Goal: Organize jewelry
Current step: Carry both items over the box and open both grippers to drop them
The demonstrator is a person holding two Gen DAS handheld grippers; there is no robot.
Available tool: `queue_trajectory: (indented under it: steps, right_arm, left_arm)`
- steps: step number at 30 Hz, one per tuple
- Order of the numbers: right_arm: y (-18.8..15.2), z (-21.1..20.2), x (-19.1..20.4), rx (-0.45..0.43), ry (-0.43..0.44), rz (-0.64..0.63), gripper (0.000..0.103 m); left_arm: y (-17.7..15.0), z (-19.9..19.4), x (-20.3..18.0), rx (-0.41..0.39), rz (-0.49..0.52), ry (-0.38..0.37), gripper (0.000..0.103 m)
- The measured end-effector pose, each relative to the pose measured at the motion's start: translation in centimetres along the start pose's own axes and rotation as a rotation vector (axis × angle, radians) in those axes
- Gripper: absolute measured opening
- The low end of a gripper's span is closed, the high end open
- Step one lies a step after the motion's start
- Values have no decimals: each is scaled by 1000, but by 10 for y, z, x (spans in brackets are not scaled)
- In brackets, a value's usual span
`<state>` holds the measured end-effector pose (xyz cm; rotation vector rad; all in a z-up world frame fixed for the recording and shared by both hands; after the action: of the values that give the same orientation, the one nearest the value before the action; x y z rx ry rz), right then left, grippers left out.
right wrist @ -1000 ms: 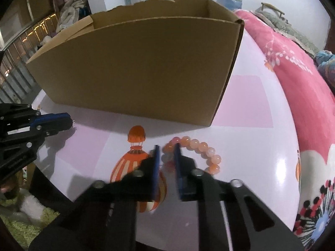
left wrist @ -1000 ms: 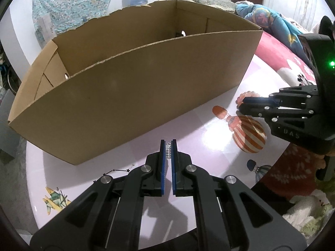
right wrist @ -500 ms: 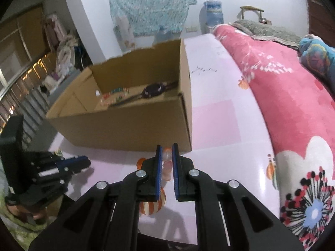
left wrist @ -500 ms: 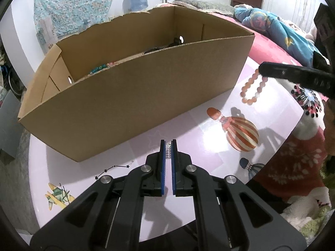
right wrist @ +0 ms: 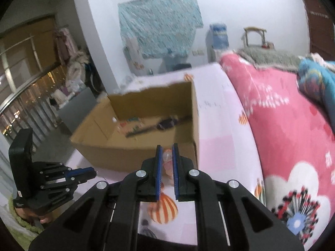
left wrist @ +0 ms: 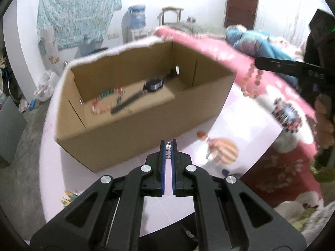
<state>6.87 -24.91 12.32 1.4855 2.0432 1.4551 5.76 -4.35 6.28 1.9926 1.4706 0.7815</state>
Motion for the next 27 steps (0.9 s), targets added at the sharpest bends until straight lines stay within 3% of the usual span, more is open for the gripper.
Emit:
queue_trajectory:
  steps: [5, 9, 13, 19, 20, 23, 27]
  right_arm:
    - [42, -1, 14, -68, 89, -59, 9]
    - [63, 28, 8, -48, 191, -47, 9]
    - [65, 90, -10, 102, 269, 33, 9]
    - [46, 162, -37, 352, 234, 123, 10]
    - [44, 166, -40, 368, 211, 126, 10]
    - [38, 158, -43, 352, 182, 123, 11]
    - [42, 131, -47, 278, 164, 132, 13]
  left_arm:
    - [34, -30, 24, -87, -22, -51, 4]
    - [68, -18, 31, -111, -30, -81, 4]
    - [85, 36, 33, -18, -52, -127, 4]
    - [83, 109, 32, 152, -74, -151, 4]
    - [80, 117, 33, 173, -76, -133, 7]
    - [73, 125, 38, 209, -102, -135, 29]
    - [70, 107, 51, 156, -127, -125, 50]
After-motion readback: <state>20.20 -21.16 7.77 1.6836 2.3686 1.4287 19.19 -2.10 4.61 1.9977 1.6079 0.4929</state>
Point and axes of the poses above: each gripper's, at about its wrist camera, not at the fingertips, and z roughly the way its jaws point, x to its left, y to its top, the point moved 1 cm from there along z, roughly the way its jaws point, and after that the axes turned 14 degrees about y, right-handed, at the moved point
